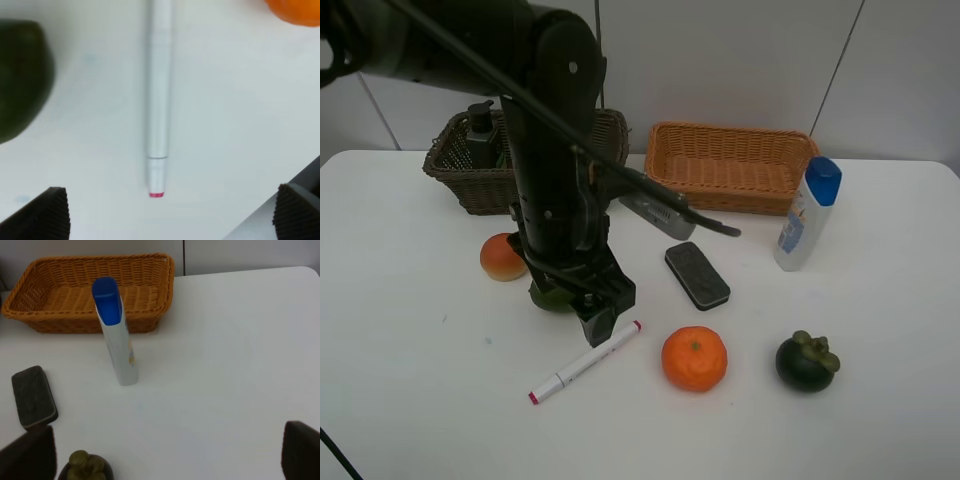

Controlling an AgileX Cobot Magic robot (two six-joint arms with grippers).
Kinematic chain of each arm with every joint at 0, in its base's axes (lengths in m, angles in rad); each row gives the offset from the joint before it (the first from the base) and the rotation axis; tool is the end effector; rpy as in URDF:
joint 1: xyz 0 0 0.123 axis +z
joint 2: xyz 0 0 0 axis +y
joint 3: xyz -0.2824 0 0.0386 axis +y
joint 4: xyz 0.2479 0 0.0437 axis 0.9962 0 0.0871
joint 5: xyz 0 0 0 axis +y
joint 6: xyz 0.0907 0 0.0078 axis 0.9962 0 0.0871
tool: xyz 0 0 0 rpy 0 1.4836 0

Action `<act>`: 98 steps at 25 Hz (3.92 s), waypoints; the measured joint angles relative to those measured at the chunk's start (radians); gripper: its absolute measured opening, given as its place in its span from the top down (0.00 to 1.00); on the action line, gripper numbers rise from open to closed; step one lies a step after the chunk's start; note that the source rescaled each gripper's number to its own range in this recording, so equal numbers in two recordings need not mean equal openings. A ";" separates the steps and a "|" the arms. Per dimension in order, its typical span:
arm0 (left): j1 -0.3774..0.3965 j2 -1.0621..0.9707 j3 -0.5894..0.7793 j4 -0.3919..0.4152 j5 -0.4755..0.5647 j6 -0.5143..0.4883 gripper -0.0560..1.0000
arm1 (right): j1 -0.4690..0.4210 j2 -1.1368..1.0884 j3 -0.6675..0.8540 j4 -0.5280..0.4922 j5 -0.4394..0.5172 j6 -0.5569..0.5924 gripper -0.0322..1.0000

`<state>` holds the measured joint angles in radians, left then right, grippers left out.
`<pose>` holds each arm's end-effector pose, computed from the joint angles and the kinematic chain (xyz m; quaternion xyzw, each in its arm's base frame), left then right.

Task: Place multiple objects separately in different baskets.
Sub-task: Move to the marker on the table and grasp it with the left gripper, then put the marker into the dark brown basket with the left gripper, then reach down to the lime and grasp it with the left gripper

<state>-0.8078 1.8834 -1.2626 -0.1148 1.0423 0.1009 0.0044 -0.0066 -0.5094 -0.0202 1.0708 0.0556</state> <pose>0.2356 -0.2594 0.1806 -0.4120 -0.9098 0.0455 0.0195 -0.0074 -0.0016 0.2789 0.0223 0.8514 0.0056 0.5241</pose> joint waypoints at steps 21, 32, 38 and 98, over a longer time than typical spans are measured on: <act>-0.039 0.218 0.057 -0.004 -0.267 0.016 0.00 | 0.000 0.000 0.000 0.000 0.000 0.000 0.00; -0.038 0.222 0.057 0.008 -0.328 0.067 0.00 | 0.000 0.000 0.000 0.000 0.000 0.000 0.00; -0.038 0.249 0.039 0.019 -0.361 0.073 0.00 | 0.000 0.000 0.000 0.000 0.000 0.000 0.00; 0.483 0.058 -0.029 0.049 -1.171 0.130 0.00 | 0.000 0.000 0.000 0.000 0.000 0.000 0.00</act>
<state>-0.3252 1.9412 -1.2920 -0.0656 -0.1292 0.2311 0.0044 -0.0066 -0.5094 -0.0202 1.0708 0.0556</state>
